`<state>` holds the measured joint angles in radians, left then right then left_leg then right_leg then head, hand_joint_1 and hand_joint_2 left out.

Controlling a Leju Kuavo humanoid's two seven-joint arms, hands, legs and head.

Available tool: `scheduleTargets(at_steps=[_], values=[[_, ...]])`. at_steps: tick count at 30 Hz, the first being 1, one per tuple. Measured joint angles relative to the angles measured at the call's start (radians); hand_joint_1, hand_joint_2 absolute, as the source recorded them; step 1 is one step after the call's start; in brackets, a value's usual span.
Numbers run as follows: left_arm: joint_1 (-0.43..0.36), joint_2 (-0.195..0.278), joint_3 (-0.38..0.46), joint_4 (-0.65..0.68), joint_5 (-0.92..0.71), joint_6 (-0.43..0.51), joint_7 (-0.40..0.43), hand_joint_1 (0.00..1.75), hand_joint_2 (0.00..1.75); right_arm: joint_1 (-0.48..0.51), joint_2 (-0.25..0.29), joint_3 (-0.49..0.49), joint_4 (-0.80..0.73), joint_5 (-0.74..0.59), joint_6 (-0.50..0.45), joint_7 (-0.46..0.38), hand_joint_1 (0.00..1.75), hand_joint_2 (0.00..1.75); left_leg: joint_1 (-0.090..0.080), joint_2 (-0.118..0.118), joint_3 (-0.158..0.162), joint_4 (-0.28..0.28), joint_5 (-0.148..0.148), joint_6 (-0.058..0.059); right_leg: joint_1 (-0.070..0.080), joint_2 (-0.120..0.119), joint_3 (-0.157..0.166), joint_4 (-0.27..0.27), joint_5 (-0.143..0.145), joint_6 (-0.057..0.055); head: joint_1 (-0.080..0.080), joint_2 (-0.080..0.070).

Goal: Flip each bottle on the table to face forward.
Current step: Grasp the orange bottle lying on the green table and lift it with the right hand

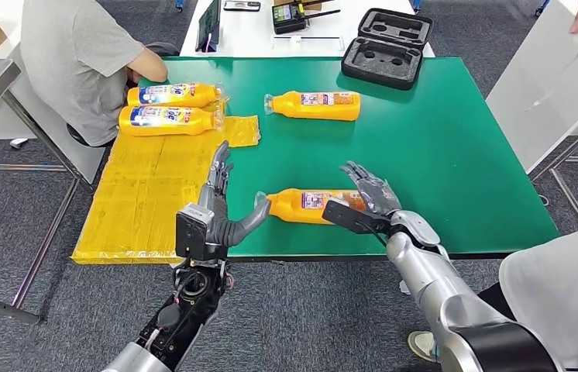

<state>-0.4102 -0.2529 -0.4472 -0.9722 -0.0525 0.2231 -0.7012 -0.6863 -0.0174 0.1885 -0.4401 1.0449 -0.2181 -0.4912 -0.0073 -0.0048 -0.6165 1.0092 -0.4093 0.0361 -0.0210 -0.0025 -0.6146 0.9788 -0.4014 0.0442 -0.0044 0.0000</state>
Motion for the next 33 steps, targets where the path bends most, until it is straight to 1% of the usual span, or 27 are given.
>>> scheduleTargets(at_steps=[6, 9, 12, 16, 20, 26, 33], values=[[0.0, 0.0, -0.01, -0.004, -0.006, 0.01, 0.0, 0.0, 1.75, 0.0, 0.013, 0.011, 0.002, -0.012, 0.004, -0.011, 0.0, 1.75, 0.0, 0.0, 0.0, 0.0, 0.0, 0.0, 0.0, 0.0, 0.0, 0.0, 0.0, 0.0, 0.0, 0.0], [0.0, 0.0, -0.015, -0.004, -0.006, 0.01, 0.0, 0.0, 1.75, -0.001, 0.015, 0.015, 0.005, -0.014, 0.022, -0.005, 0.0, 1.75, 0.0, 0.0, 0.0, 0.0, 0.0, 0.0, 0.0, 0.0, 0.0, 0.0, 0.0, 0.0, 0.0, 0.0], [0.0, 0.0, -0.017, -0.004, -0.006, 0.007, 0.0, 0.0, 1.75, -0.007, 0.016, 0.016, 0.013, -0.018, 0.065, 0.021, 0.0, 1.75, 0.0, 0.0, 0.0, 0.0, 0.0, 0.0, 0.0, 0.0, 0.0, 0.0, 0.0, 0.0, 0.0, 0.0], [0.0, 0.0, -0.019, -0.004, -0.001, -0.003, 0.0, 0.0, 1.75, -0.02, 0.013, 0.022, 0.031, -0.004, 0.127, 0.076, 0.0, 1.75, 0.0, 0.0, 0.0, 0.0, 0.0, 0.0, 0.0, 0.0, 0.0, 0.0, 0.0, 0.0, 0.0, 0.0], [0.0, 0.0, -0.02, -0.004, 0.001, -0.007, 0.0, 0.0, 1.75, -0.036, 0.008, 0.038, 0.046, 0.011, 0.169, 0.111, 0.0, 1.75, 0.0, 0.0, 0.0, 0.0, 0.0, 0.0, 0.0, 0.0, 0.0, 0.0, 0.0, 0.0, 0.0, 0.0], [-0.001, 0.0, -0.02, -0.002, 0.004, -0.006, 0.0, 0.0, 1.75, -0.054, 0.007, 0.064, 0.064, 0.042, 0.185, 0.141, 0.0, 1.75, 0.0, 0.0, 0.0, 0.0, 0.0, 0.0, 0.0, 0.0, 0.0, 0.0, 0.0, 0.0, 0.0, 0.0], [-0.008, 0.0, -0.022, 0.003, 0.01, -0.01, 0.0, 0.0, 1.75, -0.075, 0.008, 0.117, 0.08, 0.098, 0.188, 0.189, 0.0, 1.75, 0.0, 0.0, 0.0, 0.0, 0.0, 0.0, 0.0, 0.0, 0.0, 0.0, 0.0, 0.0, 0.0, 0.0]])
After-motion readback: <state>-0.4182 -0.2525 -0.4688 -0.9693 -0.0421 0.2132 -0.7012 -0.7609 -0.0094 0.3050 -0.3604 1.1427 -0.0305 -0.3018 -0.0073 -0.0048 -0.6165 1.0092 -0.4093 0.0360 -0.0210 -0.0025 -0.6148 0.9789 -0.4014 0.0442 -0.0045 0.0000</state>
